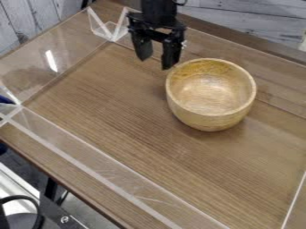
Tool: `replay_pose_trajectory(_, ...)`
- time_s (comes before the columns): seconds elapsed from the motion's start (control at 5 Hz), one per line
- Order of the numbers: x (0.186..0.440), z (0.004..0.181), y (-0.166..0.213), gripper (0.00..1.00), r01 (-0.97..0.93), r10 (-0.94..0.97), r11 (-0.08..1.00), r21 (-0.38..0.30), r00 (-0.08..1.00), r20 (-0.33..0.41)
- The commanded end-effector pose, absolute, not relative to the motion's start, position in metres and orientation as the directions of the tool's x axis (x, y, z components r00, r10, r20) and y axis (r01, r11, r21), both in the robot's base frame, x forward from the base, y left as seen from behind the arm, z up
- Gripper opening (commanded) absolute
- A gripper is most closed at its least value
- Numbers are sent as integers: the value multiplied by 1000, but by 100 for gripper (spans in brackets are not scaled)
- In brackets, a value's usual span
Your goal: Remove the green block from inside the brown bowl and put it on the table
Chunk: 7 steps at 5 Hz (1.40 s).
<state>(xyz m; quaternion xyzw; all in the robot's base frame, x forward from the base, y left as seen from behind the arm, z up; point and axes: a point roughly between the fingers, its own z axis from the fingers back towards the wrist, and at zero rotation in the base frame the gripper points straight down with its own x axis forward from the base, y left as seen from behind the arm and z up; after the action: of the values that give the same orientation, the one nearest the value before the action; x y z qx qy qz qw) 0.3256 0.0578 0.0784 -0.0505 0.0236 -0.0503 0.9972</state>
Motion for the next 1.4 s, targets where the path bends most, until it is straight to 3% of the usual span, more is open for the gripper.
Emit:
replay_pose_trajectory(0.0,354,97,61,100,116,-113,991,-69,993,41)
replay_pose_trajectory(0.6,377,78,63,100,107,-105,992,-64,994,36)
replay_pose_trajectory(1.0,380,68,64,100,101,-99,993,-64,995,28)
replay_pose_trajectory(1.2,378,64,64,0,100,-99,993,-64,995,24)
